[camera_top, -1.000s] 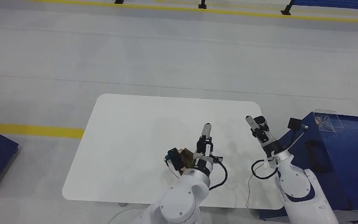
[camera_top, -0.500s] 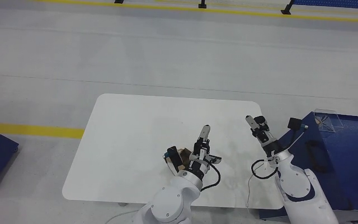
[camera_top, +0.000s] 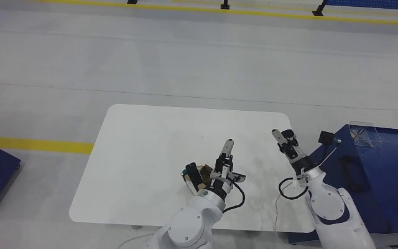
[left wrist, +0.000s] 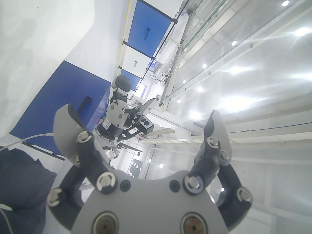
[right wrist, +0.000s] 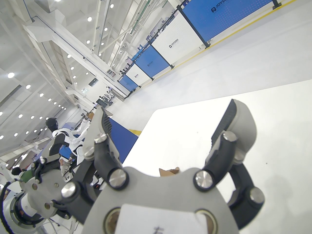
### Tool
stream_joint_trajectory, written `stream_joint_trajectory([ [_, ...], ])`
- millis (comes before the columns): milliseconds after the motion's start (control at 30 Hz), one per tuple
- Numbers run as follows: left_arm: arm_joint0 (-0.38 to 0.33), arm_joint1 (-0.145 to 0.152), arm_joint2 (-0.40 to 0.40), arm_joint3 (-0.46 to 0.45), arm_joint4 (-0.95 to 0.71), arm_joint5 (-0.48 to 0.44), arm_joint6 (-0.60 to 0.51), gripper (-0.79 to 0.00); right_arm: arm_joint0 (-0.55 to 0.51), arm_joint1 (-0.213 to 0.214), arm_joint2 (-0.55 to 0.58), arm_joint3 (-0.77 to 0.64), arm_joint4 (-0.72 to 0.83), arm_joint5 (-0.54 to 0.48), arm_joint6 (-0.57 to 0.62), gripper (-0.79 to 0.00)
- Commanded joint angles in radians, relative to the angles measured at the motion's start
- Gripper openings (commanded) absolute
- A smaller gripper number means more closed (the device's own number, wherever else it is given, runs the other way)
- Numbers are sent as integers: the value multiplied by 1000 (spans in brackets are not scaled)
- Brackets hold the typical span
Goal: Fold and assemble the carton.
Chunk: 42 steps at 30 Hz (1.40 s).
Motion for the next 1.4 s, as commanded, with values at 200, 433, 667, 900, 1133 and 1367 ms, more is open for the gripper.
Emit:
stream_joint_trajectory([
  [200, 7, -11, -110, -93, -107, 624, 237, 0, 35, -13, -168, 2, -445, 119, -26, 0],
  [433, 27, 4, -118, 19, -152, 682, 321, 0, 71, -21, -222, 35, -545, 160, -36, 0],
  [667, 22, 29, -109, 128, -190, 682, 321, 0, 82, -26, -272, 48, -623, 174, 19, 0],
  [900, 12, 51, -99, 157, -209, 682, 321, 0, 145, -46, -362, 102, -675, 220, 81, 0],
  [1133, 58, 74, -113, 97, -231, 682, 321, 0, 194, -64, -431, 161, -719, 262, 137, 0],
  [1367, -36, 88, -44, 217, -278, 682, 321, 0, 220, -75, -468, 178, -758, 263, 199, 0],
])
